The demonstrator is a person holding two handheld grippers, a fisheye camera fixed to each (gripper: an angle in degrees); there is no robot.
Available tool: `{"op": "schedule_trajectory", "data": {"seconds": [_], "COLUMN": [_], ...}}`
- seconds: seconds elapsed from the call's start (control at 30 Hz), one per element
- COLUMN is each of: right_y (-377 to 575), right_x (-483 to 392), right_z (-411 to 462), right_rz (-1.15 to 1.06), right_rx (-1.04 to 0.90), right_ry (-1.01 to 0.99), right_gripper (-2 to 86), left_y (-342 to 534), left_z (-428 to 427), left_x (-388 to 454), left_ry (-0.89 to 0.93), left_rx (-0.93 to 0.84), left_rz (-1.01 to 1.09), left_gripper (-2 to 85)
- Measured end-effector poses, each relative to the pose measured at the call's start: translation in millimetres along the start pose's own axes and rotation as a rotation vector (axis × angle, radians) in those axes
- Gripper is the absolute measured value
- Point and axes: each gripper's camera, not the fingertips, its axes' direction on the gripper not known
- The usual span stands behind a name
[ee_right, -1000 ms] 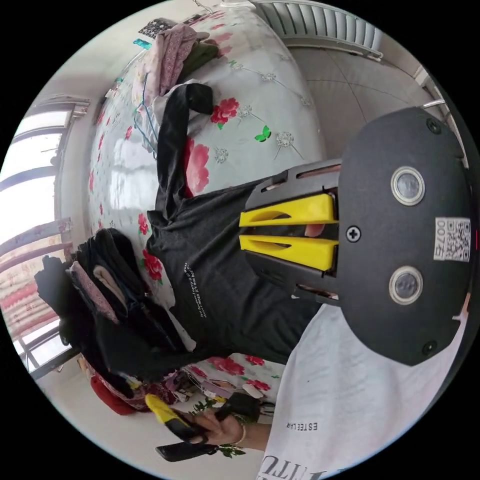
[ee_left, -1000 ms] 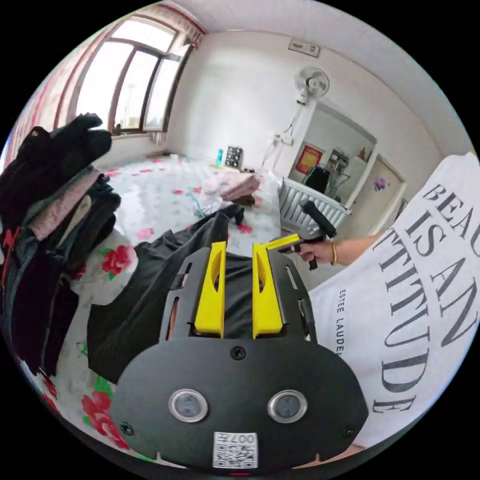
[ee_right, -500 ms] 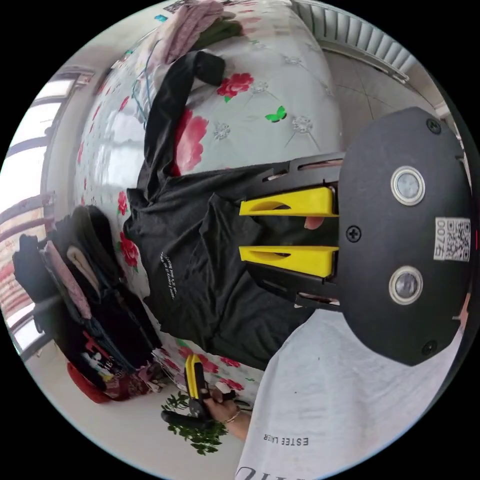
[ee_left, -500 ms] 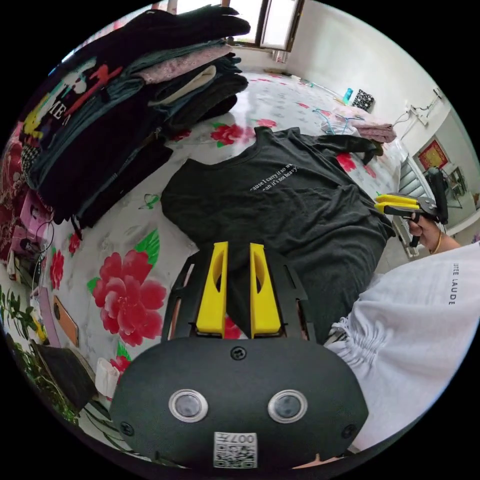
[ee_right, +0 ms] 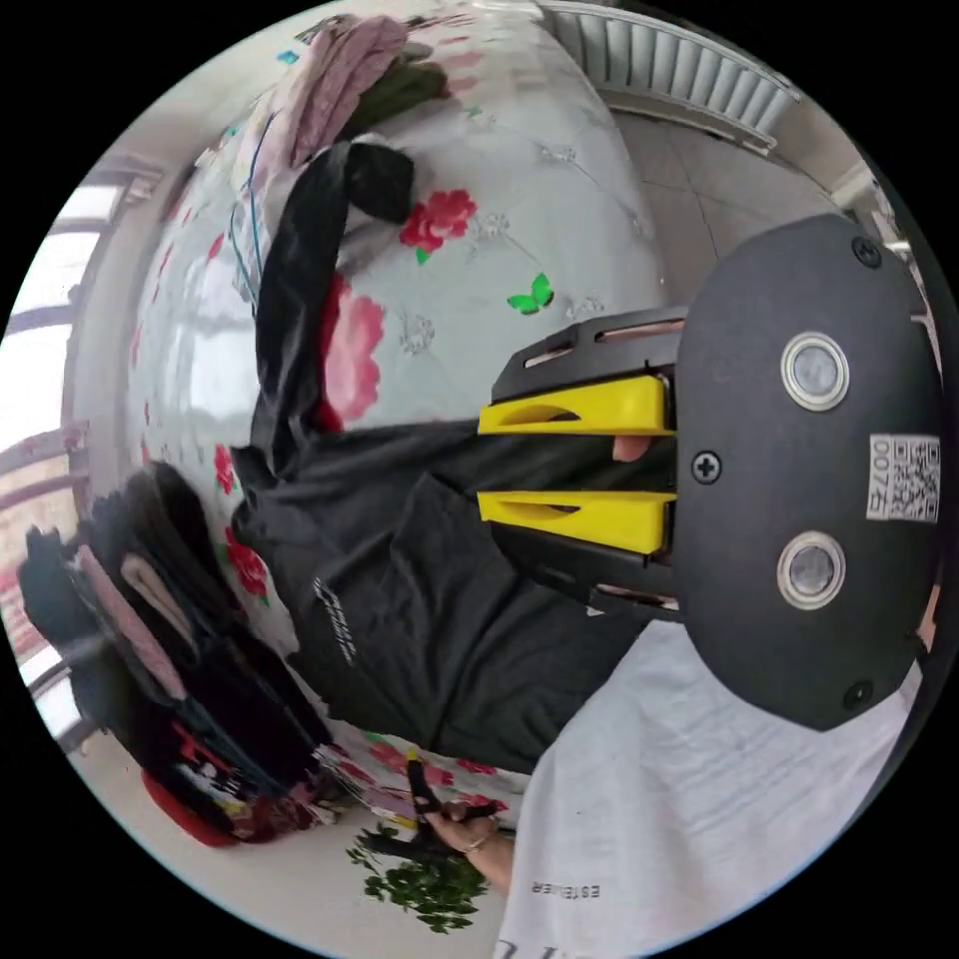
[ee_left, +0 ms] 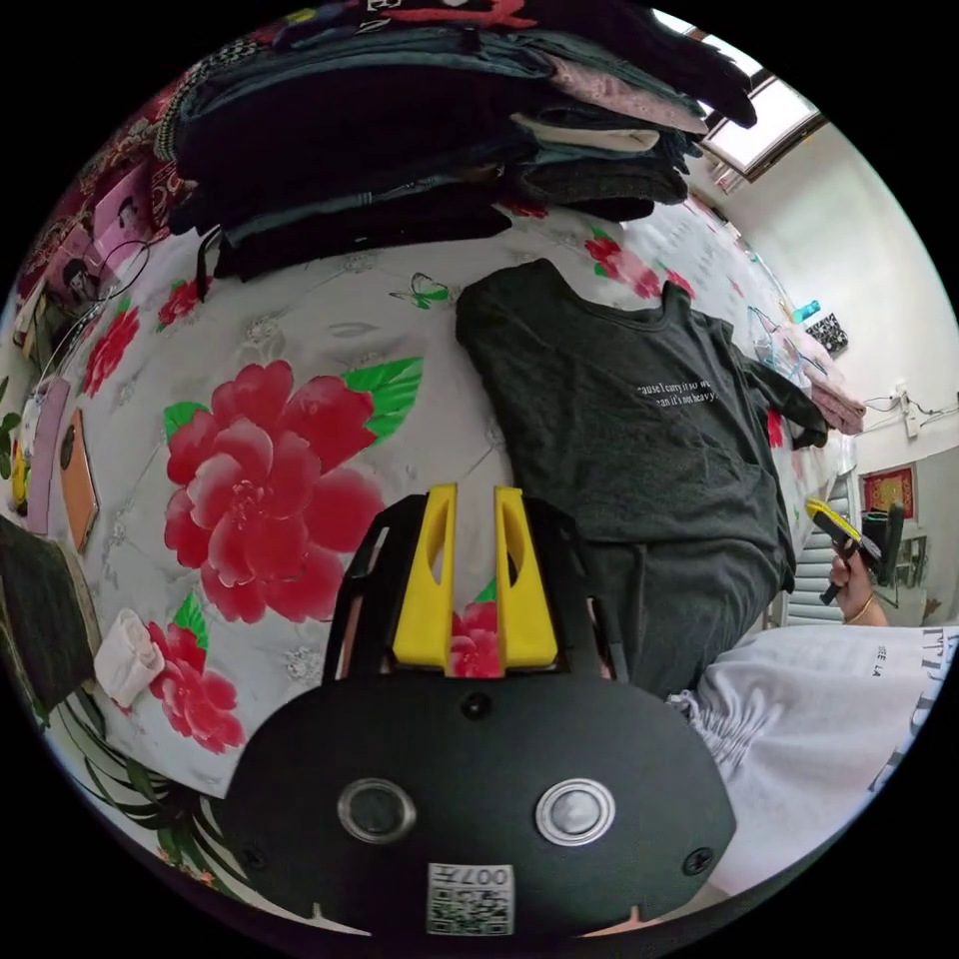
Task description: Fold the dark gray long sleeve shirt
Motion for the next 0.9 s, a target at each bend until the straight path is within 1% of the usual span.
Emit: {"op": "schedule_trajectory", "data": {"seconds": [0.03, 0.07, 0.13, 0.23, 0.37, 0.43, 0.57, 0.7, 0.77, 0.83, 0.9], "right_y": [-9, -13, -27, -47, -69, -78, -78, -72, -73, -77, -81], "right_x": [30, 46, 105, 152, 170, 170, 162, 145, 129, 101, 75], "right_z": [-9, -13, -23, -16, 7, 19, 8, -55, -91, -138, -169], "right_rz": [0.120, 0.184, 0.397, 0.469, 0.395, 0.332, 0.254, 0.220, 0.166, 0.057, -0.044], "right_rx": [0.062, 0.090, 0.166, 0.150, 0.055, -0.007, 0.012, 0.170, 0.267, 0.398, 0.482], "right_ry": [0.034, 0.046, 0.090, 0.140, 0.148, 0.130, 0.136, 0.121, 0.106, 0.046, -0.038], "right_gripper": [6.7, 6.9, 7.6, 8.0, 6.7, 4.3, 1.1, 0.2, 0.0, -0.1, -0.1], "left_y": [-4, -8, -12, -13, -7, -5, -6, -9, -12, -14, -17], "left_z": [-6, -11, -16, -18, -18, -21, -32, -41, -46, -50, -53], "left_x": [2, 5, 11, 22, 37, 40, 38, 29, 24, 19, 15], "left_ry": [0.002, 0.011, 0.026, 0.035, 0.045, 0.037, 0.038, 0.049, 0.048, 0.061, 0.079], "left_rx": [0.011, 0.021, 0.024, 0.006, -0.025, -0.027, -0.012, 0.012, 0.030, 0.045, 0.061], "left_rz": [-0.008, -0.017, -0.031, -0.054, -0.088, -0.099, -0.118, -0.122, -0.111, -0.093, -0.074], "left_gripper": [6.3, 6.3, 6.1, 5.6, 5.3, 5.2, 5.0, 4.9, 4.8, 4.7, 4.7]}}
